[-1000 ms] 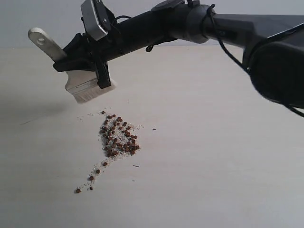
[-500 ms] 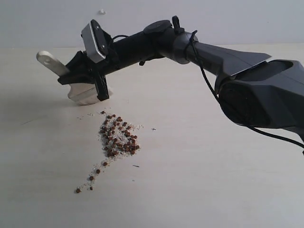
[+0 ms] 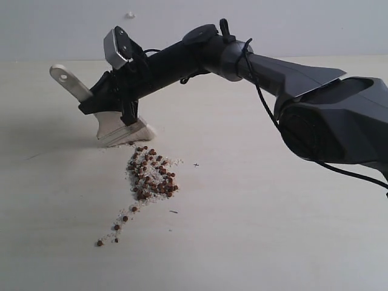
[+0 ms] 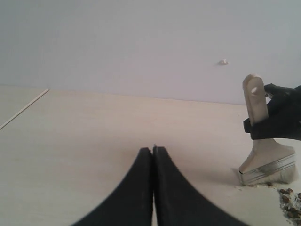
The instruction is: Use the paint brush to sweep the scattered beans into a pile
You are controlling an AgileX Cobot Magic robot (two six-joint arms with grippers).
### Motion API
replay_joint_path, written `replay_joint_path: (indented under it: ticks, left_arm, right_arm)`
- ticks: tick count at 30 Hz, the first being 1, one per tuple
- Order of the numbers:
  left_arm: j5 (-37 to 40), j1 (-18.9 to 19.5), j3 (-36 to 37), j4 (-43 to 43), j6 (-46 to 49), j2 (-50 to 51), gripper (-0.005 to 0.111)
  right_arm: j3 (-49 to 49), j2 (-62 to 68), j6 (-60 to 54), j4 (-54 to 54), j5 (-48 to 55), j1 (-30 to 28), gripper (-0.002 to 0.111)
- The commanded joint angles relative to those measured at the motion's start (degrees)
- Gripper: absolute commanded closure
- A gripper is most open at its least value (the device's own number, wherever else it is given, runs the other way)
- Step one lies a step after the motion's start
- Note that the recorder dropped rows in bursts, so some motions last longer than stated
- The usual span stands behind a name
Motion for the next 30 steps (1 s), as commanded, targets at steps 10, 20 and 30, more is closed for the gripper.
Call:
replay_joint_path:
  ticks: [10,20,30]
  left_arm:
    - [-0.2,0.0,0.0,-0.3,0.0,-0.4,0.107]
    - [-0.2,0.0,0.0,-0.3,0.0,-0.4,0.107]
    - [-0.2,0.0,0.0,-0.3,0.0,-0.4,0.107]
  right_arm:
    - [-0.1,-1.7,20.0,-3.7,0.6,-0.3,0.108]
    - [-0.1,-2.0,-9.2,5.2,0.6,-0.2,0.108]
    - [-0.1,2.2,-12.9,10.9,0.6,2.0,0.108]
